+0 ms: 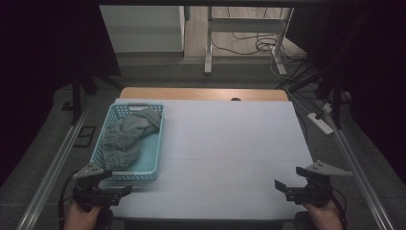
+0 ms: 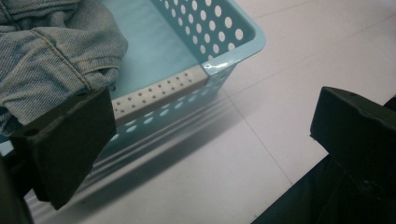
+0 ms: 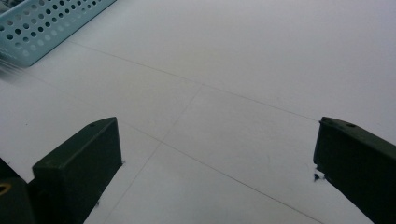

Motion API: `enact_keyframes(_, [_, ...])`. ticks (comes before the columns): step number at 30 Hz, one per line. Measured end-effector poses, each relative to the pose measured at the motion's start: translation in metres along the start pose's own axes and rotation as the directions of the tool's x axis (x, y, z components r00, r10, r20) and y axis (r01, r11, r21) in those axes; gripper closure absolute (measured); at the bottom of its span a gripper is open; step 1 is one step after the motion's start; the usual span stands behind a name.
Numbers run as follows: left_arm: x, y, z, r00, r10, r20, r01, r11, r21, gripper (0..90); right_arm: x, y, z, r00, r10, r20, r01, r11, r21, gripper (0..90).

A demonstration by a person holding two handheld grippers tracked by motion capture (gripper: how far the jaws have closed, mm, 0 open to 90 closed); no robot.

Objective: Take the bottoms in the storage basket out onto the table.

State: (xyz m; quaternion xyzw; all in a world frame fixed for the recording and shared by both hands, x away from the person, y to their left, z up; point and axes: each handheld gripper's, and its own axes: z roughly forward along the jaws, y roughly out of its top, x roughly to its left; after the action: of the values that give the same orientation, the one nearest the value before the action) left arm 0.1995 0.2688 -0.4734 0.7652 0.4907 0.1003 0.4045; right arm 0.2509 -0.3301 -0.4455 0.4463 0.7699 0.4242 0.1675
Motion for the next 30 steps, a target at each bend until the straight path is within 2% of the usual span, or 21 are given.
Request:
enact_keyframes(14, [0.0018,-0.0013,-0.0023,0.9995,-0.002,0.032,0.003,0.9997,-0.022,0.0,0.0007,0.0003,0.0011,0.9999,-0.011,-0.011,0.011,1.0,0.014,1.5])
enact_keyframes(30, [-0.0004,-0.0009,-0.0016,0.9997,0.007,0.026,-0.006,0.9999,-0.013,0.0,0.001,0.0006,0.0018,0.9997,-0.011,-0.02,0.012,1.0,0.021,1.5])
